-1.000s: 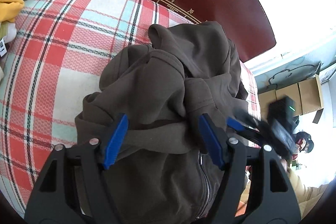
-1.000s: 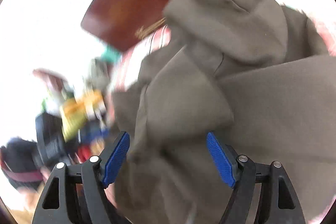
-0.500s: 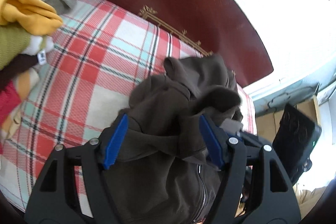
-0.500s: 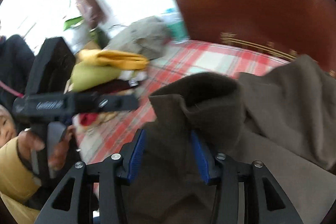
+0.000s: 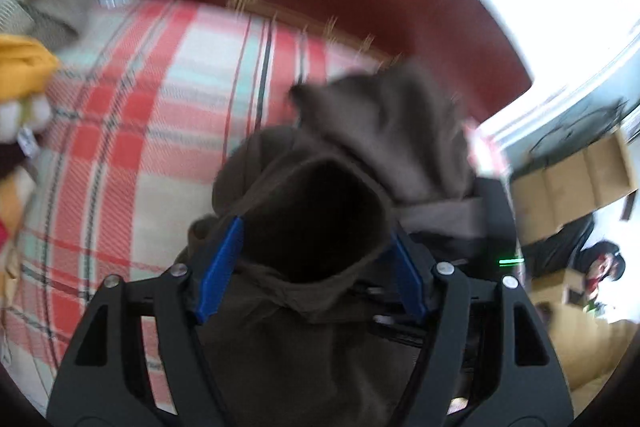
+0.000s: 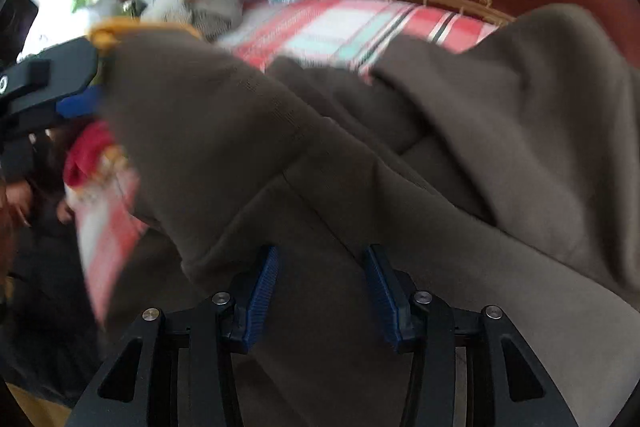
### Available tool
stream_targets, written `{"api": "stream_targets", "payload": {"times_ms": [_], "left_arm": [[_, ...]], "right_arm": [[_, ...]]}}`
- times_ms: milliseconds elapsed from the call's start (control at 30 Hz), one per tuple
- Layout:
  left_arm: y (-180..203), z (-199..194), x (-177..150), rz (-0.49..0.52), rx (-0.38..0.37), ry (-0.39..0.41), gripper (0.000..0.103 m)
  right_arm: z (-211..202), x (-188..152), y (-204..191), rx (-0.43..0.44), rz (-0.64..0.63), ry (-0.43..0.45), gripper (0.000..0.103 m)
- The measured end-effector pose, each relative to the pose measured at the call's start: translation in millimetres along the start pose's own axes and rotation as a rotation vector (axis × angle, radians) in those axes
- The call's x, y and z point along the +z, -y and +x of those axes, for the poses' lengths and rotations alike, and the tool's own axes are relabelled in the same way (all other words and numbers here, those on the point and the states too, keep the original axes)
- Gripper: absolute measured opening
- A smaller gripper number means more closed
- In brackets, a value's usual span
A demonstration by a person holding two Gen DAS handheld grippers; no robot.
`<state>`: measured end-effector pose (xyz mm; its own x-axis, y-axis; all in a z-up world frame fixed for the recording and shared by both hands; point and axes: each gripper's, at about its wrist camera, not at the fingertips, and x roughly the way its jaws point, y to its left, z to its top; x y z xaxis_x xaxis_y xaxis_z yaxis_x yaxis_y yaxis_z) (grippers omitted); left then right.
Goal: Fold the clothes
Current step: 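Grasp the brown hoodie hem with both grippers and lift it off the bed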
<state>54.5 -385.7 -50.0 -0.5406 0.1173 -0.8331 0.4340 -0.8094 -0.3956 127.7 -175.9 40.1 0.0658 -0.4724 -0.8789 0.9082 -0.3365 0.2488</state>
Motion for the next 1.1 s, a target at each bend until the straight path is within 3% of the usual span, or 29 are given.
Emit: {"api": "stream_targets", "payload": {"times_ms": [67,200,267,333,400,500,567,667,800,967,1100], "left_arm": [[-10,24,-3,0.004,0.062,-0.031,0.072],[-29,34,-1,-0.046,0.046,-0.008,0.072],[-33,36,-2,-0.061,0.028,0.002,0.072],[-34,30,-2,-0.075,0.015,-0.002,0.072],[-37,10,-4,-0.120,-0.025,0.019,0.072],[-43,-25,-22,-0.168,-0.067,0.064,0.073],[-48,-46,-42,-0.167,-0.051,0.066,0.085],[-54,-55,-80,-0.131,-0.002,-0.023,0.085],[-62,-44,-121,-0.149,0.036,-0.160,0.085],[-57,-28,-152,-0.180,0.012,-0.242,0.085],[-43,-11,-161,-0.162,-0.025,-0.287,0.089]], "right_arm": [[-7,0,1,0.013,0.001,0.006,0.046],[-42,-12,10,0.028,-0.006,0.091,0.053],[-28,-21,20,-0.023,-0.010,0.037,0.054],[-15,-30,33,-0.011,0.017,0.001,0.053],[-26,-31,38,0.029,0.066,0.022,0.053],[-71,-45,48,0.126,0.141,0.085,0.055],[-104,-63,57,0.168,0.188,0.120,0.058],[-147,-109,82,0.185,0.323,0.130,0.068],[-183,-183,118,0.135,0.555,0.122,0.071],[-173,-252,128,0.145,0.737,0.031,0.071],[-151,-267,112,0.227,0.745,-0.006,0.071]]}}
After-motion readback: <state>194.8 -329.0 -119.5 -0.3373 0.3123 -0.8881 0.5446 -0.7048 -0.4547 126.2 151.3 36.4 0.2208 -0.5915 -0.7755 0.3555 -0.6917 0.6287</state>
